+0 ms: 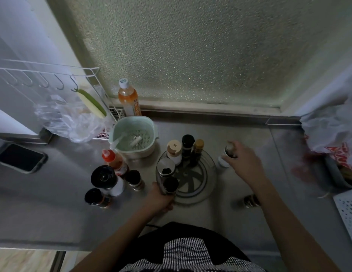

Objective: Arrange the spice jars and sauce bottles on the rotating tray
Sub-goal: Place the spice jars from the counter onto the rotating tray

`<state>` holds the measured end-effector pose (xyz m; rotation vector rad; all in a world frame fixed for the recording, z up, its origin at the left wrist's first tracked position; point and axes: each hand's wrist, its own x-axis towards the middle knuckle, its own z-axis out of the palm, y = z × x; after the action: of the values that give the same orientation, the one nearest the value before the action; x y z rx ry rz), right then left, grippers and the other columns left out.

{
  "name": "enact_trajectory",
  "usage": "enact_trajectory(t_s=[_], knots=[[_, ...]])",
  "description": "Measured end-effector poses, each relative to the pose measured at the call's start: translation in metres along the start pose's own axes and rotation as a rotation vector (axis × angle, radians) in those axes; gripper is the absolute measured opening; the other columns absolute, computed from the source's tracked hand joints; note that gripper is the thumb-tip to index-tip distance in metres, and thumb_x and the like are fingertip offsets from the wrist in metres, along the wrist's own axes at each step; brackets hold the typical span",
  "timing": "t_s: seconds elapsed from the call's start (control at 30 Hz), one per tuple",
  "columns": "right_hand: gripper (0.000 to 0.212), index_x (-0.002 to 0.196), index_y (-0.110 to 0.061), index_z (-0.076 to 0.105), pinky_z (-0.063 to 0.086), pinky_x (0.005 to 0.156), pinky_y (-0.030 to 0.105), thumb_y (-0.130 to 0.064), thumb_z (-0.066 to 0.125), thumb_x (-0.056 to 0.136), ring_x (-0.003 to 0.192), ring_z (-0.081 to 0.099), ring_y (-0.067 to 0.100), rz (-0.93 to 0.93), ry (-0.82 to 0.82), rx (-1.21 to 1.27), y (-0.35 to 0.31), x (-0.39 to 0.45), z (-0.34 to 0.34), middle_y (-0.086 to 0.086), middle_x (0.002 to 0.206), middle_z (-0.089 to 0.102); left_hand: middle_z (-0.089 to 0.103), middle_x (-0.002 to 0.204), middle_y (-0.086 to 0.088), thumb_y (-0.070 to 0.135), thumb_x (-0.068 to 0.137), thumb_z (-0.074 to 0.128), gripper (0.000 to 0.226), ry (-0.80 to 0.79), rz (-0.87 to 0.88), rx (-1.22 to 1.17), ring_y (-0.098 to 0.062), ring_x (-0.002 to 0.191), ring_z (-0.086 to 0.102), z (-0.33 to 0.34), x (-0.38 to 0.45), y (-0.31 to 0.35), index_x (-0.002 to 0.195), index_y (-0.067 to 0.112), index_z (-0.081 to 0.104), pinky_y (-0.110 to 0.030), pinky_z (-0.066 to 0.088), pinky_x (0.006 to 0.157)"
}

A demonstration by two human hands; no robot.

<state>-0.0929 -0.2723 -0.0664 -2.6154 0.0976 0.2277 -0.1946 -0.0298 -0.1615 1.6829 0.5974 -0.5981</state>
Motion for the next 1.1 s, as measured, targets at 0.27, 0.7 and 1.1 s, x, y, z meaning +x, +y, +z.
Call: enact_trajectory(t_s=[0.27, 0.7, 1.1], knots=[[0.061, 0.125, -0.014, 0.051, 0.047, 0.079, 0.031, -0.029, 0.077, 0.073, 0.097, 0.06, 0.03, 0.451, -0.346, -0.074, 0.08, -0.055, -0.013, 0.014, 0.114, 0.059, 0.064, 0.078, -0.024, 0.006, 0.08, 0.064, 0.035, -0.093, -0.143, 0.05, -0.036, 0.063, 0.067, -0.008, -0.001, 0.003, 0.098, 0.01, 0.034, -0.051, 0.058, 0.064], [0.038, 0.099, -0.011, 0.052, 0.048, 0.074, 0.036, -0.017, 0.078, 0.072, 0.091, 0.056, 0.024, -0.037, -0.173, 0.022, -0.044, -0.003, 0.001, 0.011, 0.102, 0.059, 0.053, 0.064, -0.011, 0.02, 0.098, 0.036, 0.015, 0.161, 0.017, 0.01, -0.015, 0.03, 0.053, -0.017, 0.002, 0.013, 0.106, 0.01, 0.043, -0.02, 0.043, 0.028], [0.073, 0.137, -0.017, 0.037, 0.04, 0.103, 0.044, -0.013, 0.075, 0.075, 0.127, 0.044, 0.034, -0.198, -0.281, -0.047, -0.049, 0.041, 0.061, 0.016, 0.139, 0.046, 0.052, 0.068, -0.014, 0.015, 0.089, 0.048, 0.011, 0.104, -0.081, 0.043, -0.016, 0.033, 0.049, -0.015, -0.004, 0.012, 0.088, 0.009, 0.04, -0.02, 0.043, 0.033]])
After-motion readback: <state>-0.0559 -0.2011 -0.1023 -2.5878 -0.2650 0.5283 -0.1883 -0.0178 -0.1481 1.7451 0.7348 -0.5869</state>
